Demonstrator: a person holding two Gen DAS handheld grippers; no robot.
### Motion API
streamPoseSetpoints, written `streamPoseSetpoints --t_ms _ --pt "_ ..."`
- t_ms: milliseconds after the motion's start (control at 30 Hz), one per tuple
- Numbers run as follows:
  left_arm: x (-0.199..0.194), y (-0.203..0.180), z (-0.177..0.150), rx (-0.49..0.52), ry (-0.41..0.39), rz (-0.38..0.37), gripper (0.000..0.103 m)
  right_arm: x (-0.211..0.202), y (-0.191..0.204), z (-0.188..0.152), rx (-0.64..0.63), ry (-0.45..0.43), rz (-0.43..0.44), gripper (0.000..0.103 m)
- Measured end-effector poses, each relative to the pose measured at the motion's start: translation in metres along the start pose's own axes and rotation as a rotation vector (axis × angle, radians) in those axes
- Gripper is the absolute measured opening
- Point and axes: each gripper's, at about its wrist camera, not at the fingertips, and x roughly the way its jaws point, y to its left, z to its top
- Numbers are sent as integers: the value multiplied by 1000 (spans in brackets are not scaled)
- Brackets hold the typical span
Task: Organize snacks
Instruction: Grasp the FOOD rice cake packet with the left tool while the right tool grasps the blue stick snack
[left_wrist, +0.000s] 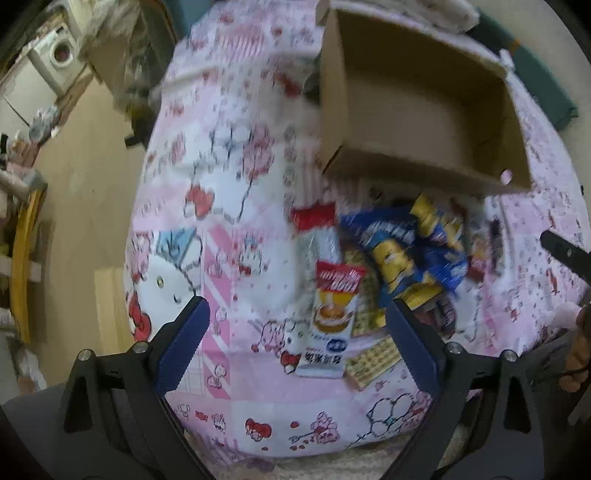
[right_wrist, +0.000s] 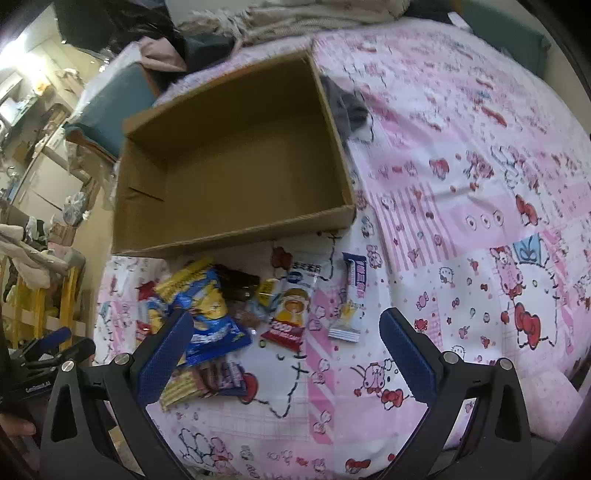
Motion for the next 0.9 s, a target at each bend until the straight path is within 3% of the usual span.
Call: streamPoseSetpoints --t_ms 33,133,233,300,500,533,600,667,733,800,900 --pt "10 2 -3 -7 39 -10 94 4 -2 0 6 7 0 96" --pt "33 2 -9 -5 122 -28 77 16 -11 -3 51 42 22 89" --pt "50 -6 -10 5 166 -31 72 25 -19 -3 98 78 51 82" --pt "58 -13 -12 23 181 -26 63 29 -24 -1 126 91 69 78" --pt "75 -26 -24 66 220 -26 62 50 -37 6 179 164 68 68" --pt "75 -27 -25 71 214 -22 57 54 -39 7 184 179 68 65" --pt "76 -29 -27 71 215 -34 40 66 -39 9 186 212 48 62" --pt "75 -29 -30 65 214 -39 32 73 -37 12 176 223 26 56" --pt "74 -28 -33 67 208 -34 29 80 -33 15 154 224 -9 53" --pt "69 -28 -32 62 197 -27 28 82 -35 18 134 203 -123 52" --pt "62 -22 -24 41 183 -31 28 86 -47 18 165 216 -171 52"
